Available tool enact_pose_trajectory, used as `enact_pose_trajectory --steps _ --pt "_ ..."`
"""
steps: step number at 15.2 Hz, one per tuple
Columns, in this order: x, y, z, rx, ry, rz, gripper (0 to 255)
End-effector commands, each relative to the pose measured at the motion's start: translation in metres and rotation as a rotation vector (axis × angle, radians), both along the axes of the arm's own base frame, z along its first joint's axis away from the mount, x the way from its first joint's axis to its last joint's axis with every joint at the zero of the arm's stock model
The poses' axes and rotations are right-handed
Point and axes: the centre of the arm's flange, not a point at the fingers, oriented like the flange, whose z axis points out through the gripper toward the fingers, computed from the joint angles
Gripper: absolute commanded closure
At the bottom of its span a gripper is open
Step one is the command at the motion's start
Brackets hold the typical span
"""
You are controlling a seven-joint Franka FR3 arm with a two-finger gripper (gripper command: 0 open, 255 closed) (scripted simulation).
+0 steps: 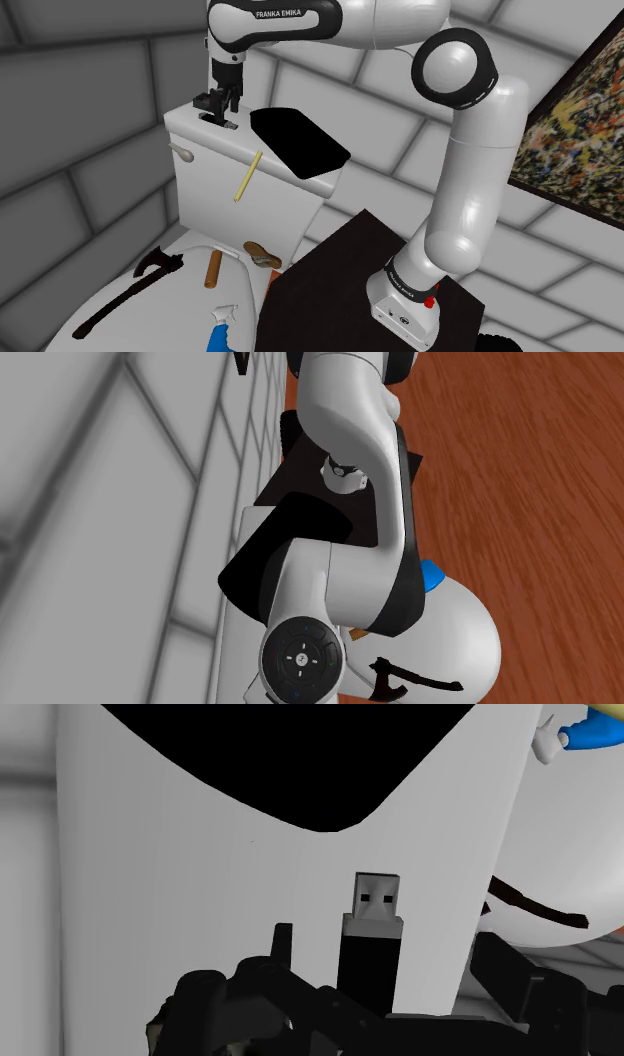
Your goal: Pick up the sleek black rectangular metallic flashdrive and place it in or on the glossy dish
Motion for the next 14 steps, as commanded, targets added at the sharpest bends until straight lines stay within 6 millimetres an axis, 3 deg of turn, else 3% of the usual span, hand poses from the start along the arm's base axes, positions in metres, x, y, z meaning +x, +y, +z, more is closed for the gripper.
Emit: enact_pose_trajectory --steps 1,2,10,11,14 --pt "0.0006 -0.0014 -0.0111 0.0 0.0 0.001 0" --pt "0.0002 -0.0018 -0.0194 0.0 0.0 0.001 0" --pt "0.0002 -0.0018 -0.0194 0.0 0.0 0.001 0" --pt "0.0002 -0.0018 -0.0194 0.0 0.0 0.001 255" --pt "-0.0017 -0.0022 -0.0196 0.0 0.0 0.001 255"
